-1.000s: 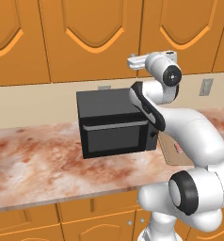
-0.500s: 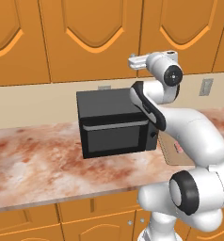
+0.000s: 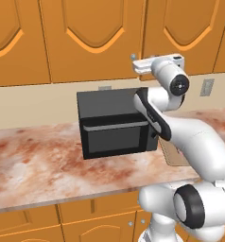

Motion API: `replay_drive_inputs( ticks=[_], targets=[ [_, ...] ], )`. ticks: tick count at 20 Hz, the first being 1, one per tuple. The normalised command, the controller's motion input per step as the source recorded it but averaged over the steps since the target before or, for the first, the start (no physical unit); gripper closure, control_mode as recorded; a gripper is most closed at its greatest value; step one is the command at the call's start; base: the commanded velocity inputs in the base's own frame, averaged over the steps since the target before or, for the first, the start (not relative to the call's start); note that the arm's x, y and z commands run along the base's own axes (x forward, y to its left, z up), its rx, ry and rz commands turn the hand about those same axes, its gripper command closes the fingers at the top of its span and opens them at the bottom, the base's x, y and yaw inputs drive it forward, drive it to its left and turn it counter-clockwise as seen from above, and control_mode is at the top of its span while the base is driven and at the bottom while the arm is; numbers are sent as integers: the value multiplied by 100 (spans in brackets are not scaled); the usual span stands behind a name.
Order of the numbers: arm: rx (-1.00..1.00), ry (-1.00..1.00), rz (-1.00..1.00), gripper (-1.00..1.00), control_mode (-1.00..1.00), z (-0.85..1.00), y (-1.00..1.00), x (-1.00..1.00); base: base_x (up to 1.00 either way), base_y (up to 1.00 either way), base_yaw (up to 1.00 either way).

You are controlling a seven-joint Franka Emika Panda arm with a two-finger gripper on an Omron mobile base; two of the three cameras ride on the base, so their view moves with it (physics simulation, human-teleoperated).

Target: Open the cabinet, retrieve the rolling pin, and place it next to the meat on the cutting board to prepare for tenderizing.

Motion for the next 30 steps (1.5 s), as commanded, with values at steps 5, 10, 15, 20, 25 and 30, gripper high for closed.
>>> replay_drive_inputs(
  ticks=[5,10,15,20,25,30],
  targets=[
    [0,-16,0,100,-100,2,-43,-82,0,0,0],
    [0,-4,0,100,-100,11,-53,-78,0,0,0],
    [0,0,6,100,-100,13,-72,-72,0,0,0],
    [1,0,7,100,-100,3,-78,-68,0,0,0],
    [1,0,5,-100,-100,0,-46,-43,0,0,0],
    [0,-4,0,-100,-100,0,0,-34,0,0,0]
  ],
)
